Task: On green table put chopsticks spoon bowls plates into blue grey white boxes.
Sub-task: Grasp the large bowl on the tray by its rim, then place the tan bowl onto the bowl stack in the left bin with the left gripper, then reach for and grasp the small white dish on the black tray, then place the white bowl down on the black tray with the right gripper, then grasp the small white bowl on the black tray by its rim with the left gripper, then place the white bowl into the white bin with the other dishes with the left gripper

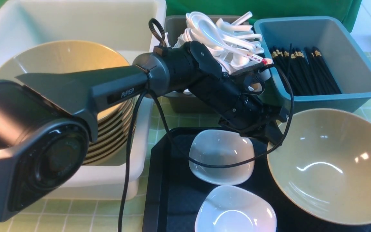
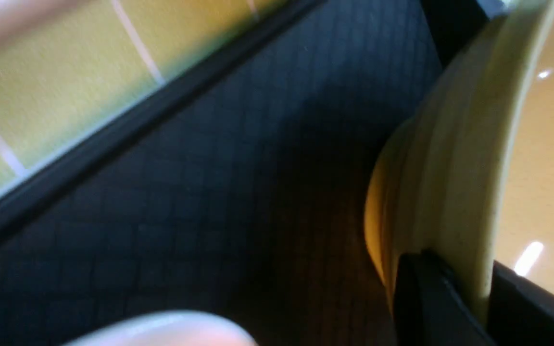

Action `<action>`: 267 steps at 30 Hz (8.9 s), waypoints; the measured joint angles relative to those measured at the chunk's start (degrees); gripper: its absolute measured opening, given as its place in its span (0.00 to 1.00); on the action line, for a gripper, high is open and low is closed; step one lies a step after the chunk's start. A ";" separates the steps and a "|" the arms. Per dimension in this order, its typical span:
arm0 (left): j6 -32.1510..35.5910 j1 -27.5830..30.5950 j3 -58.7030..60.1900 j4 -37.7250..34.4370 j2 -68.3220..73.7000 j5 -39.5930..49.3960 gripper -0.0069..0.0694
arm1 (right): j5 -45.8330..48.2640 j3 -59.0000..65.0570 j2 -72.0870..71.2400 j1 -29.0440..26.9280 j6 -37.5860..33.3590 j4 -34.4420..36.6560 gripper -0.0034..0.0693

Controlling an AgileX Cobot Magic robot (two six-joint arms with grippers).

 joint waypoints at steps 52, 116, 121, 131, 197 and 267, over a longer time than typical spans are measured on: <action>-21.28 63.67 29.07 17.29 -46.57 16.05 0.15 | -0.17 -11.50 28.66 5.73 -46.39 40.14 0.09; -2.45 15.88 38.98 18.14 -62.87 -0.68 0.67 | -22.02 -11.45 76.17 5.73 -10.77 38.68 0.43; -2.45 15.88 38.98 18.14 -62.87 -0.68 0.67 | -22.30 -11.45 78.02 5.73 -16.08 44.97 0.42; -2.45 15.88 38.98 18.19 -62.87 -0.68 0.67 | -21.70 -11.45 78.68 4.54 -23.23 48.21 0.15; -7.78 -6.49 -6.61 19.68 1.79 9.04 0.79 | 1.73 4.45 18.28 -10.94 -11.60 13.98 0.82; -32.71 80.53 42.25 19.45 -48.01 0.23 0.11 | -6.51 -37.73 55.60 30.82 -40.64 29.69 0.08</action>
